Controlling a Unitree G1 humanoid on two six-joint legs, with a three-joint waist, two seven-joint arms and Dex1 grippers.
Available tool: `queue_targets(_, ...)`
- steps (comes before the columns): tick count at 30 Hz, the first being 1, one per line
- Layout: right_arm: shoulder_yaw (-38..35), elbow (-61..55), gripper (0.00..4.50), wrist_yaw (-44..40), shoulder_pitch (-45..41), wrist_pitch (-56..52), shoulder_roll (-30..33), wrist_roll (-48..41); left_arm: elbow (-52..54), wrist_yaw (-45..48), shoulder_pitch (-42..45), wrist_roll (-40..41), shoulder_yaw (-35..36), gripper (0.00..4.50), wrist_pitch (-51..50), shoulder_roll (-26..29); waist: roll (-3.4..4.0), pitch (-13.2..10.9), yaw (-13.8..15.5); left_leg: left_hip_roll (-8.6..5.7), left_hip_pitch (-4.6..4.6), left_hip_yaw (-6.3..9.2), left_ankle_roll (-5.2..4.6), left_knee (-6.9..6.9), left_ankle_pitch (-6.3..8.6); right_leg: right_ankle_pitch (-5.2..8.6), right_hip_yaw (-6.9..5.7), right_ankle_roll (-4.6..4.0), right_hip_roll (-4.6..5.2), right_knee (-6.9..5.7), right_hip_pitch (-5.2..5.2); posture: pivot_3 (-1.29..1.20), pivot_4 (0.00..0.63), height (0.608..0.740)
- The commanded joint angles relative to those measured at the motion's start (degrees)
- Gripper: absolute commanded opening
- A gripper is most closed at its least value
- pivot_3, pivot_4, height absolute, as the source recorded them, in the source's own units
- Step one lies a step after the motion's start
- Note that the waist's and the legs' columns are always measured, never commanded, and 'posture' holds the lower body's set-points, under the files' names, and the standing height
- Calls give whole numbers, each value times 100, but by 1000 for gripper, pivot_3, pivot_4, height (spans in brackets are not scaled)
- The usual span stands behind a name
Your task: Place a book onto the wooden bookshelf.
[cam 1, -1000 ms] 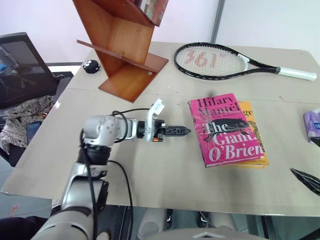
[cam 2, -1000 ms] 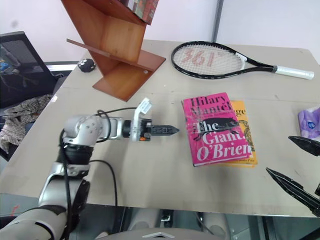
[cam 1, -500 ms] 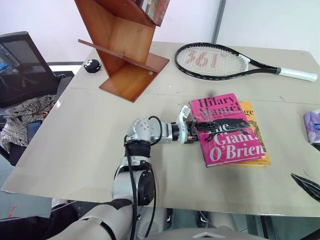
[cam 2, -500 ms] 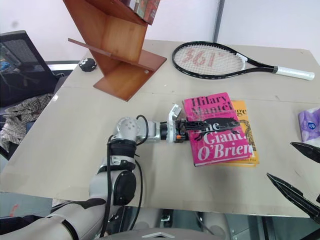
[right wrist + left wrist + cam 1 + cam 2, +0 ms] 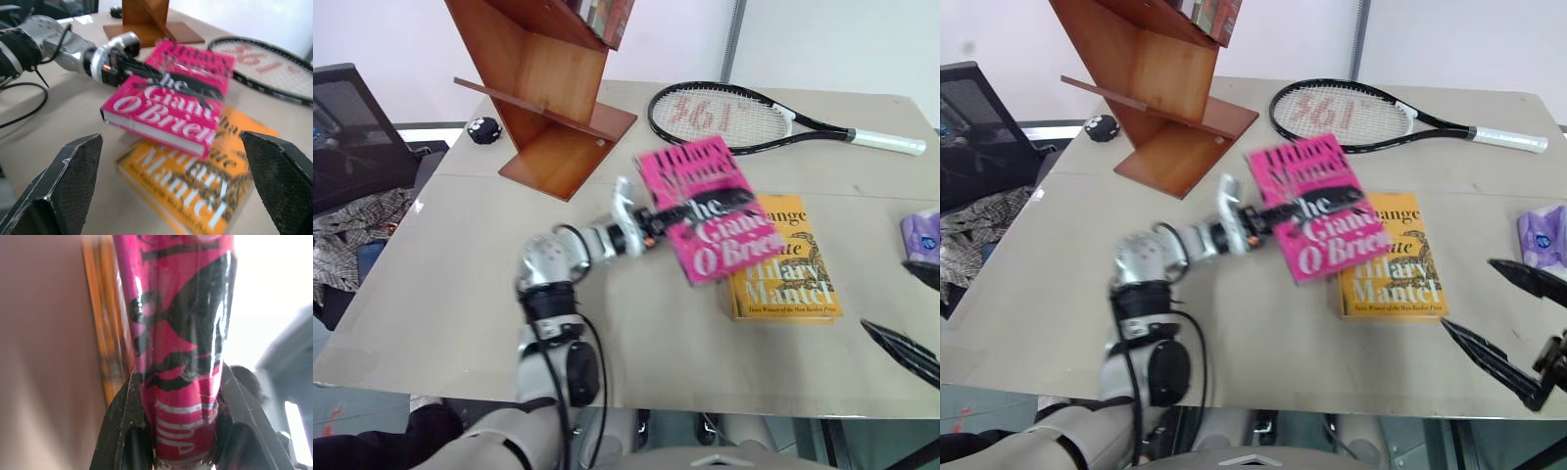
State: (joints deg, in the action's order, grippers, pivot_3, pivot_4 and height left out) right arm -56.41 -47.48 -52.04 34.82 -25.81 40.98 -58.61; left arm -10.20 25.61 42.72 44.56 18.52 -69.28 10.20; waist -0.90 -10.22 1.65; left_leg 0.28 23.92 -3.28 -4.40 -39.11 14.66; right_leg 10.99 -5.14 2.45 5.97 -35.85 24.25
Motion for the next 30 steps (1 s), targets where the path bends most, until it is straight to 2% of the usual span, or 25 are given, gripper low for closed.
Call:
queue_targets(1, 409, 205, 4500, 307, -530, 138, 118, -57, 1283, 1581, 241, -1471, -1571, 750, 2669, 1045, 9, 6, 43, 1, 3, -2, 5, 2, -3, -8, 1, -14, -3, 7, 0, 0, 150, 717)
queue_targets(3, 759, 321, 4500, 423, -931, 155, 163, -12, 1170, 1823, 642, -2070, -1764, 750, 3953, 1371, 23, 14, 140, -2, -1, -15, 21, 5, -11, -9, 15, -18, 5, 15, -1, 0, 150, 717)
queue_targets(7, 1394, 642, 4500, 485, -1688, 225, 217, 134, 431, 2871, 1406, -3595, -2207, 750, 7985, 2329, 10, 6, 214, -9, 29, -21, -5, -1, 1, -20, 14, -33, 14, 40, 14, 0, 150, 717)
queue_targets(10, 1687, 879, 4500, 449, -2080, 273, 225, 243, -590, 3331, 2036, -4107, -2279, 750, 9588, 3033, 12, 7, 203, -8, 60, -28, -21, -5, -22, -21, 19, -32, 10, 42, 47, 0, 150, 717)
queue_targets(11, 1746, 926, 4500, 429, -2153, 281, 225, 281, -873, 3408, 2208, -4158, -2283, 750, 9810, 3168, 16, 8, 190, -7, 59, -32, -21, -6, -23, -21, 19, -31, 6, 40, 48, 0, 150, 717)
queue_targets(15, 2128, 1179, 4500, 322, -2558, 361, 210, 460, -2508, 4277, 2953, -4399, -2306, 750, 10958, 4280, 15, 5, 98, 0, 62, -42, -23, -8, -23, -32, -12, -1, -33, 24, 57, 0, 150, 717)
queue_targets(18, 2332, 1343, 4500, 249, -2805, 400, 209, 538, -3553, 4328, 3453, -4816, -2447, 750, 11532, 4669, 12, 3, 49, 5, 64, -43, -29, -9, -19, -29, -12, 7, -45, 20, 61, 0, 150, 717)
queue_targets(21, 2453, 1453, 4500, 201, -3008, 420, 222, 590, -4466, 4064, 3867, -5390, -2670, 750, 12067, 4839, 9, 1, 85, 4, 70, -38, -46, -21, -10, -16, -16, 28, -44, 15, 60, 0, 150, 717)
queue_targets(23, 2494, 1486, 4500, 191, -3144, 406, 240, 588, -5014, 3563, 4074, -6042, -2952, 750, 12236, 4939, 7, 2, 92, 3, 73, -34, -53, -28, -6, -14, -17, 32, -42, 13, 56, 0, 150, 717)
queue_targets(27, 2347, 1295, 4500, 185, -3174, 380, 320, 553, -5799, 2504, 4364, -7123, -3540, 750, 12094, 4913, 2, 0, 84, 1, 72, -35, -59, -34, -3, -17, -13, 41, -40, 10, 54, 0, 150, 717)
queue_targets(30, 2110, 1032, 4500, 306, -3093, 388, 363, 492, -6101, 2084, 4453, -7493, -3782, 750, 12061, 4845, -4, -1, 63, 1, 71, -38, -60, -33, -2, -16, -12, 45, -39, 5, 56, 0, 150, 717)
